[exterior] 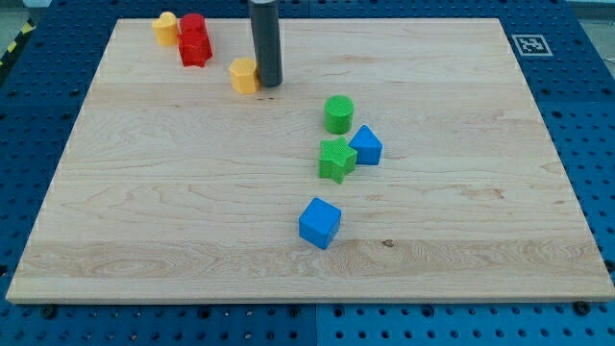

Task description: Move the yellow hexagon to the group of blocks

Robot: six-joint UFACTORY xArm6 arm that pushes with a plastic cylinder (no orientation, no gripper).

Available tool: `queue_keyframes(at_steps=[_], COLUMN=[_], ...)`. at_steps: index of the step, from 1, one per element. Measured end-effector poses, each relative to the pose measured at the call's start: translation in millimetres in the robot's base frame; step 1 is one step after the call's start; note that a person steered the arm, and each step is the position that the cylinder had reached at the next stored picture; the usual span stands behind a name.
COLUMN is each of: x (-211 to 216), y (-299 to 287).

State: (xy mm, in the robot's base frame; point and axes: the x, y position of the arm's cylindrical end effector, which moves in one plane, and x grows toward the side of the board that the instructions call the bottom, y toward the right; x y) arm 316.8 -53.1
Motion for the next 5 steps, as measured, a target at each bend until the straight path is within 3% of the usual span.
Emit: queue_keyframes(at_steps=[1,3,5], x=[-22,-28,24], y=[2,31,45])
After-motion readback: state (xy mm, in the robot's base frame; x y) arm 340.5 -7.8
